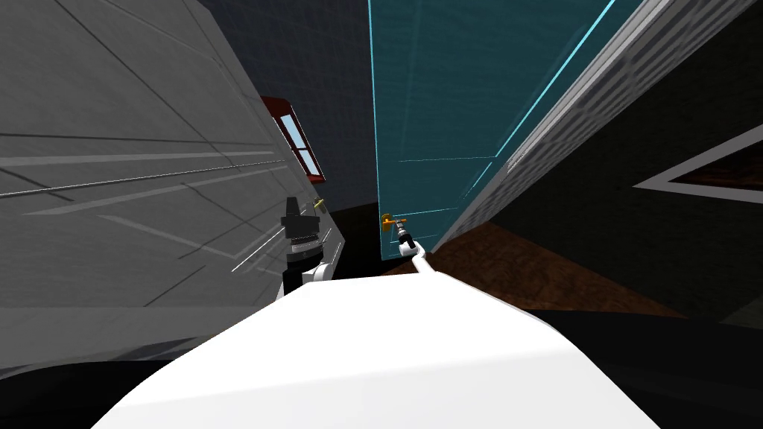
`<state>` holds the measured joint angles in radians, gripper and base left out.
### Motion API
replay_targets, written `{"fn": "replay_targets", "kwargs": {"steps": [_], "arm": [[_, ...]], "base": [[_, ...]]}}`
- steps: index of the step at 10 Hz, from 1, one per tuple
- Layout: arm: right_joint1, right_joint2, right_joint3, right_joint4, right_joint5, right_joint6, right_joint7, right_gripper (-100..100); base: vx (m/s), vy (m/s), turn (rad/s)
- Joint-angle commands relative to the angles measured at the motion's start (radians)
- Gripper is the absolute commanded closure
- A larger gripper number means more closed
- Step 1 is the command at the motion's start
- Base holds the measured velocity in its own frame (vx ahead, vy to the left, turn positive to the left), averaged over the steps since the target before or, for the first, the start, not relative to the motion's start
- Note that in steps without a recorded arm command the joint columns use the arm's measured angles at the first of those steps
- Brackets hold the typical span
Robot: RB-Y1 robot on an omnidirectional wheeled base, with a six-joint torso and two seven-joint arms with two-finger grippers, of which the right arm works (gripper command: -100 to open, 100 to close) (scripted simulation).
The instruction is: Push the door open
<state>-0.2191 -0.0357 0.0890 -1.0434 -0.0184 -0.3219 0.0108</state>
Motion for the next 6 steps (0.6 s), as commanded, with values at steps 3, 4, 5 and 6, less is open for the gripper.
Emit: {"fn": "replay_targets", "kwargs": {"steps": [3,4,5,6], "arm": [[-0.007,-0.021,-0.055,0.001,-0.009,-0.001,0.008,100],[-0.008,-0.021,-0.063,0.002,-0.010,-0.001,0.010,100],[-0.010,-0.021,-0.081,0.005,-0.013,-0.001,0.014,100],[-0.011,-0.020,-0.089,0.006,-0.014,-0.001,0.015,100]], "base": [[0.137,0.138,-0.089],[0.120,0.114,-0.055],[0.120,0.113,-0.066],[0.104,0.120,-0.072]]}}
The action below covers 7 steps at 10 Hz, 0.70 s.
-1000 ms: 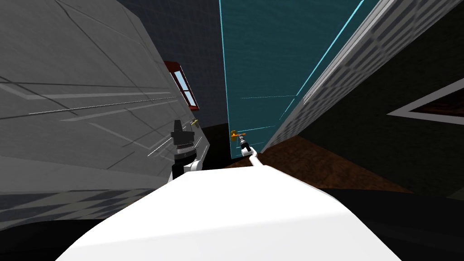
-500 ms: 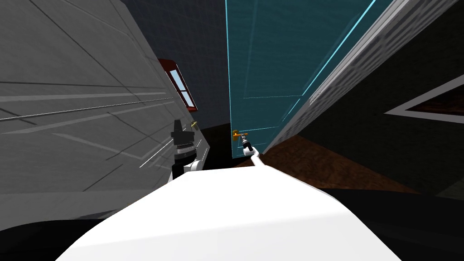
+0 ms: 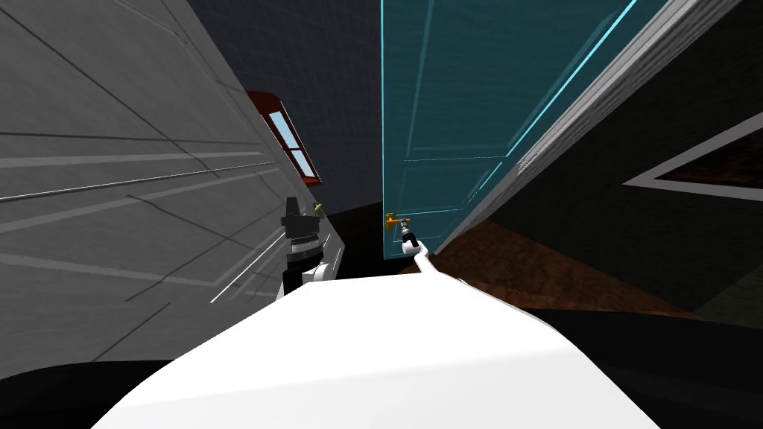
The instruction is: Push the door open
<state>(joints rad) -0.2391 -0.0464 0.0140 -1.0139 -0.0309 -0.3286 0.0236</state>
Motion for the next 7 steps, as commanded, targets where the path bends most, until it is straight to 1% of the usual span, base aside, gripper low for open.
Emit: {"fn": "replay_targets", "kwargs": {"steps": [1,2,4,5,7], "arm": [[0.007,-0.008,-0.031,-0.021,-0.004,0.005,0.006,100],[0.006,-0.007,-0.039,-0.019,-0.005,0.005,0.008,100],[0.003,0.000,-0.069,-0.014,-0.010,0.005,0.015,100],[0.002,0.002,-0.076,-0.013,-0.011,0.005,0.016,100],[0.000,0.012,-0.102,-0.009,-0.015,0.004,0.022,100]], "base": [[0.116,0.151,-0.086],[0.137,0.138,-0.116],[0.155,0.140,-0.086],[0.143,0.135,-0.066],[0.146,0.148,-0.085]]}}
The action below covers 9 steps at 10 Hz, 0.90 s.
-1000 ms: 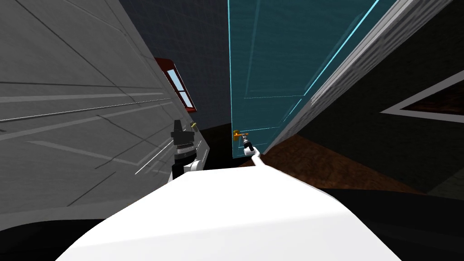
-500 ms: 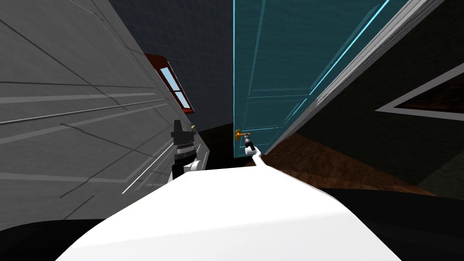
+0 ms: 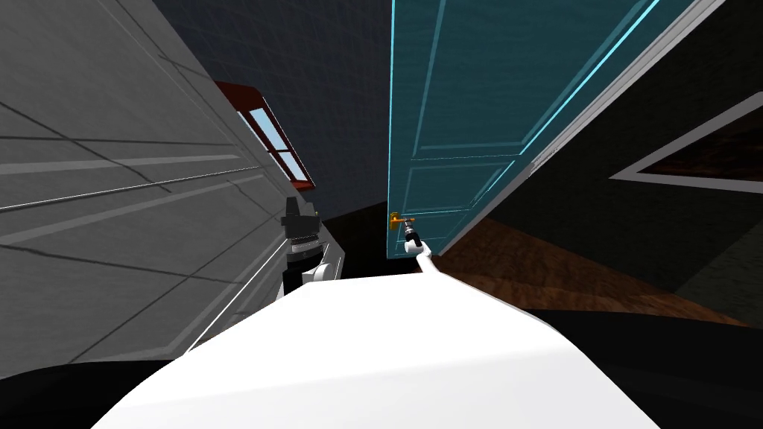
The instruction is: Push the door open
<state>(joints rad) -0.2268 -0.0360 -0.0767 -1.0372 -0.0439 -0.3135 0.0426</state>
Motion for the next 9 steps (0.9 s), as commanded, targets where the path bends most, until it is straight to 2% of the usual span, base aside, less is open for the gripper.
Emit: {"fn": "replay_targets", "kwargs": {"steps": [1,4,5,6,9], "arm": [[-0.014,0.007,-0.021,0.016,-0.003,-0.011,0.005,100],[-0.016,0.019,-0.043,0.019,-0.006,-0.011,0.010,100],[-0.011,0.012,-0.044,0.020,-0.007,-0.008,0.008,100],[-0.013,-0.003,-0.063,0.018,-0.009,-0.009,0.016,100],[-0.015,-0.021,-0.092,0.017,-0.011,-0.011,0.031,100]], "base": [[0.152,0.134,-0.100],[0.159,0.094,-0.055],[0.069,0.029,-0.037],[0.113,0.012,-0.050],[0.186,0.065,-0.058]]}}
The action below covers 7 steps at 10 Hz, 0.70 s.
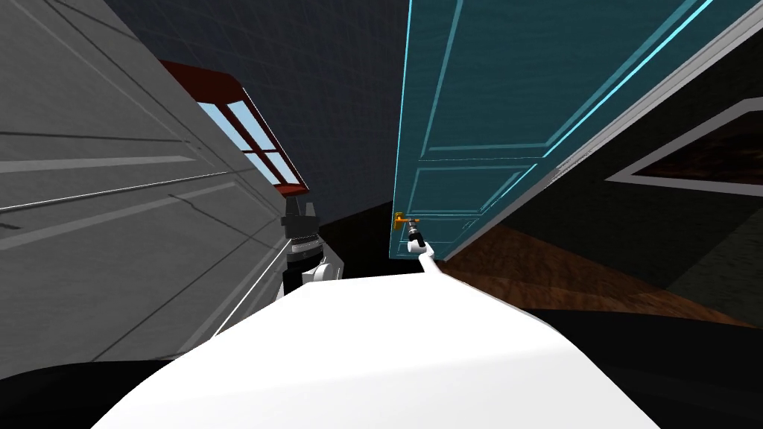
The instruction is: Push the door open
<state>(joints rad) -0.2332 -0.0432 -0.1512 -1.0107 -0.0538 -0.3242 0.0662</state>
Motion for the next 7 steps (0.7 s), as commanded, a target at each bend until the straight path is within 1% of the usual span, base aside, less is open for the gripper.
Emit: {"fn": "replay_targets", "kwargs": {"steps": [1,4,5,6,7], "arm": [[-0.010,-0.018,-0.028,-0.010,-0.002,0.000,0.012,100],[-0.013,-0.028,-0.064,-0.011,-0.005,-0.002,0.030,100],[-0.013,-0.028,-0.064,-0.011,-0.005,-0.002,0.030,100],[-0.014,-0.031,-0.083,-0.012,-0.007,-0.003,0.040,100],[-0.015,-0.031,-0.090,-0.012,-0.007,-0.003,0.043,100]], "base": [[0.231,0.041,-0.072],[0.198,0.065,-0.055],[0.132,0.059,-0.055],[0.109,0.049,-0.051],[0.142,0.055,-0.071]]}}
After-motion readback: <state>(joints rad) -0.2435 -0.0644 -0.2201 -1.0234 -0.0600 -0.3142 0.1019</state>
